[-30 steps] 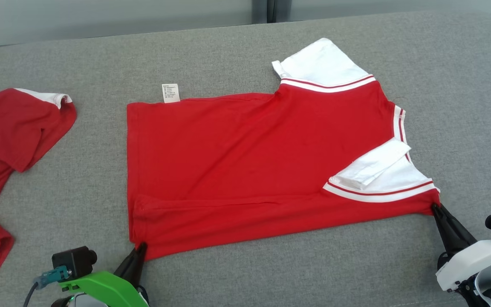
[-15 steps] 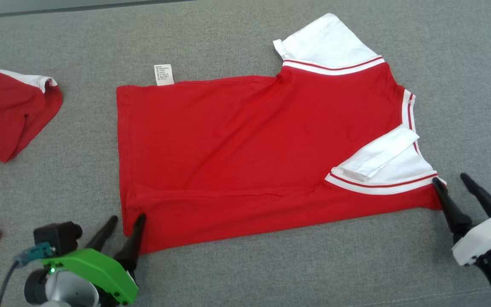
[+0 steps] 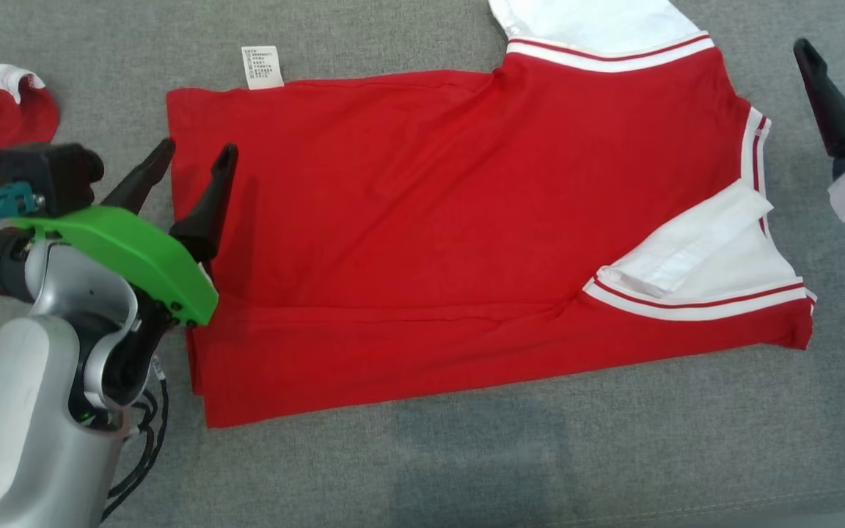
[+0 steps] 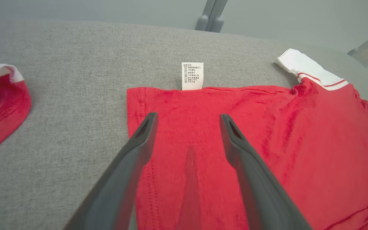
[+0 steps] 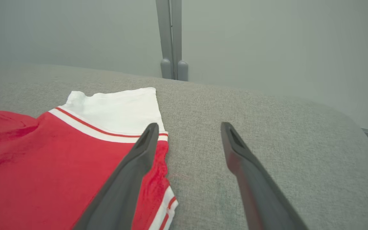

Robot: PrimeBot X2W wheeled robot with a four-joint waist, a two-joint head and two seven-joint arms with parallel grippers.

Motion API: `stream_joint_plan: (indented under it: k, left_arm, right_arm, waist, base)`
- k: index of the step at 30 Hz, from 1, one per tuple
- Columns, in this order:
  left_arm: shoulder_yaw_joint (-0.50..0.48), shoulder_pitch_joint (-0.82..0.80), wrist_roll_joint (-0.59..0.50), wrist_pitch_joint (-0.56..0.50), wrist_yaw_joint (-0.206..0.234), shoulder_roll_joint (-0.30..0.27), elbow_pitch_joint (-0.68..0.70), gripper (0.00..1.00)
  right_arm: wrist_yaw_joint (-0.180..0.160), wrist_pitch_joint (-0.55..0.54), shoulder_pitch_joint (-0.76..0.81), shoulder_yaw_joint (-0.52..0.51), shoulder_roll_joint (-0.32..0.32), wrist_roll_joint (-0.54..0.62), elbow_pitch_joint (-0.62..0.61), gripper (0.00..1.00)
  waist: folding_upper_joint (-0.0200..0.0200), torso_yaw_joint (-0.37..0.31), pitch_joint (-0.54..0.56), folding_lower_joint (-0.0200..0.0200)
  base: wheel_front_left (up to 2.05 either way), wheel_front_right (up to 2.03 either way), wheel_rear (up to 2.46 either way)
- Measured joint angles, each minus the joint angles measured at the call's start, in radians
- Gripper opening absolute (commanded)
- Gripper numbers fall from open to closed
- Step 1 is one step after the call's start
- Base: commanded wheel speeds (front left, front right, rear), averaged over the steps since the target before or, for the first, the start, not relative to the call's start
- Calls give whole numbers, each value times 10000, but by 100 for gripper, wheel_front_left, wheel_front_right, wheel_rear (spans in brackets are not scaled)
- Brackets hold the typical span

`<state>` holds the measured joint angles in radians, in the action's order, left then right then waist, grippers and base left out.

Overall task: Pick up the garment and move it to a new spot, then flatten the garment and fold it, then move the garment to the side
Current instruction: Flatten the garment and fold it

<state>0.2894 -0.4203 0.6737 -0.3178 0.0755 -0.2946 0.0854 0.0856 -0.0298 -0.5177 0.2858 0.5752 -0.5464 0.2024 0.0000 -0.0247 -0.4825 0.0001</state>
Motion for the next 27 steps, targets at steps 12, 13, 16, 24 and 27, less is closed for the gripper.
stream_joint_plan:
  k: [12, 13, 16, 24, 27]
  left_arm:
    - [100, -2225, -238, -1001, 190, 217, -1281, 100]
    - [86, -2359, -286, -978, 190, 232, -1404, 100]
    - [94, -2731, -341, -865, 190, 347, -1588, 100]
    - [458, -3256, -362, -849, 58, 688, -2029, 0]
    - [685, -3356, -360, -859, -144, 813, -2173, 0]
  right_arm:
    - [25, -1329, -3154, 917, -497, 635, -205, 100]
    - [54, -1337, -3199, 1012, -514, 706, -79, 100]
    - [109, -1396, -3216, 1164, -616, 809, 299, 100]
    - [127, -1429, -3599, 1294, -627, 911, 1016, 100]
    - [190, -1429, -3765, 1319, -646, 917, 1313, 100]
  waist:
    - [0, 273, -1649, 1]
    - [0, 304, -1771, 1]
    - [0, 404, -2058, 1]
    - [0, 842, -2280, 0]
    - [0, 1002, -2286, 0]
  base:
    - [0, 0, 0]
    - [0, 0, 0]
    - [0, 0, 0]
    - [0, 0, 0]
    - [0, 0, 0]
